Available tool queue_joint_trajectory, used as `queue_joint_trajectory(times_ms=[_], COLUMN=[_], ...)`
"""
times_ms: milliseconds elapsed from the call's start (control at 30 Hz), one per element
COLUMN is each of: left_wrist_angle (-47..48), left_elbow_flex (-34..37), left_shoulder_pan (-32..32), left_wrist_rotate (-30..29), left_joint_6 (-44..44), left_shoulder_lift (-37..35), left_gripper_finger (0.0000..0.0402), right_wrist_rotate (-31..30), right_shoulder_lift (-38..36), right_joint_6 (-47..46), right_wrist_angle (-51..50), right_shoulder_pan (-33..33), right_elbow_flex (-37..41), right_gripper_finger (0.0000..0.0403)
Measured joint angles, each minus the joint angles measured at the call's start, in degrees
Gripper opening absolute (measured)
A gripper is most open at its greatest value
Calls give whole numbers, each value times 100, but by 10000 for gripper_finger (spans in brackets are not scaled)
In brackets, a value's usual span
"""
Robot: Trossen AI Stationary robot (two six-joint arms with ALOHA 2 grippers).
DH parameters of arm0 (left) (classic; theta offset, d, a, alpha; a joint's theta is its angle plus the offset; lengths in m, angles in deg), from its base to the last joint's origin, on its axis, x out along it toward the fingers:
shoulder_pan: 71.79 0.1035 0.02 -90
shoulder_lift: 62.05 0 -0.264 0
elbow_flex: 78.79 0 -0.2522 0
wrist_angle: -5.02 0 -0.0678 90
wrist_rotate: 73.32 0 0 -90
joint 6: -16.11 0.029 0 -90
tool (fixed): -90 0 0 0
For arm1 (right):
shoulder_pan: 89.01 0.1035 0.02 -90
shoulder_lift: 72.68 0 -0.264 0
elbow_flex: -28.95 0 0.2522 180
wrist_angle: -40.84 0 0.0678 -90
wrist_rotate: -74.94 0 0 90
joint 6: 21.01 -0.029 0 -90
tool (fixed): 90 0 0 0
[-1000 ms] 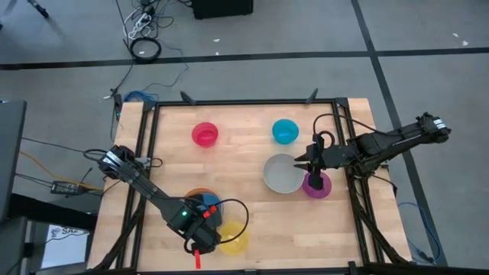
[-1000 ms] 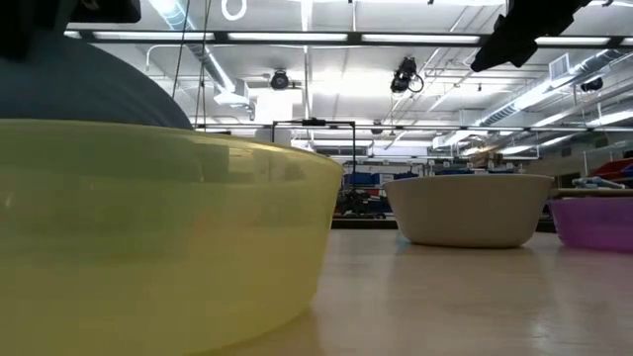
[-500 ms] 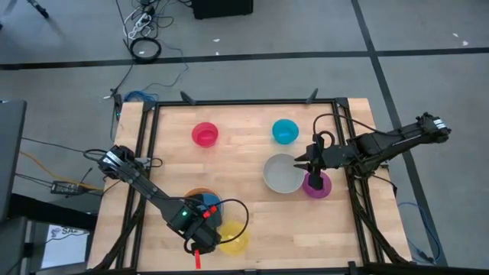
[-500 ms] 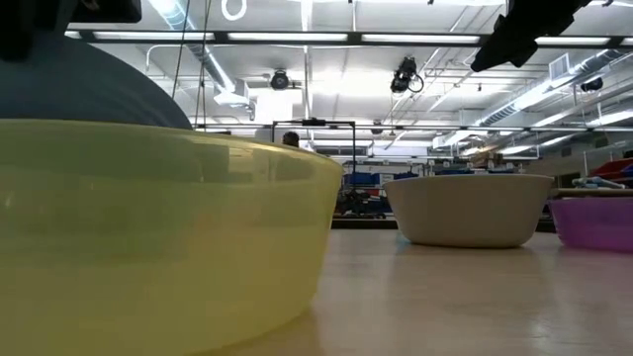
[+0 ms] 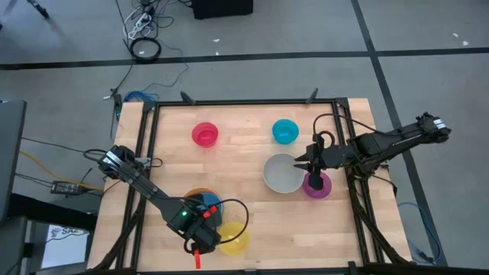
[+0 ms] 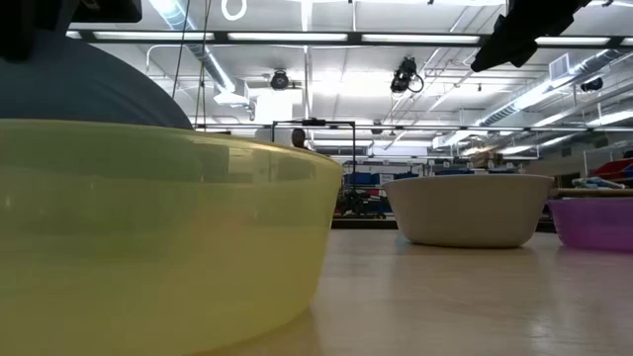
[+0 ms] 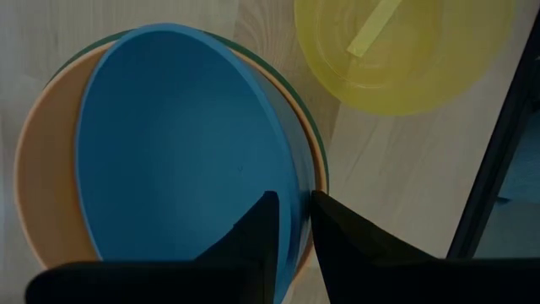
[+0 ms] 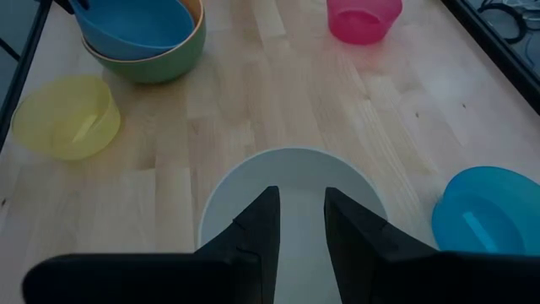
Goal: Nest bowls inside each other
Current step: Stack the blue bowl on top of the orange bowl
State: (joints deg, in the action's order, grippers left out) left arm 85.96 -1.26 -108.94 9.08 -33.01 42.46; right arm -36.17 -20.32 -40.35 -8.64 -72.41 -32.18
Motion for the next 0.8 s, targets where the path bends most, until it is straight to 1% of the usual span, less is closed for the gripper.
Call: queue_joint_trajectory(times_ms=[267,800], left_wrist_angle=[-2,-2], left_elbow_flex=[0,0], left_shoulder_pan=[2,2], left_wrist_rotate=[47,35], left_joint_6=[-118,-52], left_shoulder_lift=[0,2], left_gripper_finger=[83,82], right_wrist_rotate=[1,1], right_shoulder_lift=[0,0], right_joint_6=[0,2], right_wrist_angle=[1,2], right_shoulder_pan=[0,0], right_elbow_flex=[0,0], right_gripper_finger=[84,84])
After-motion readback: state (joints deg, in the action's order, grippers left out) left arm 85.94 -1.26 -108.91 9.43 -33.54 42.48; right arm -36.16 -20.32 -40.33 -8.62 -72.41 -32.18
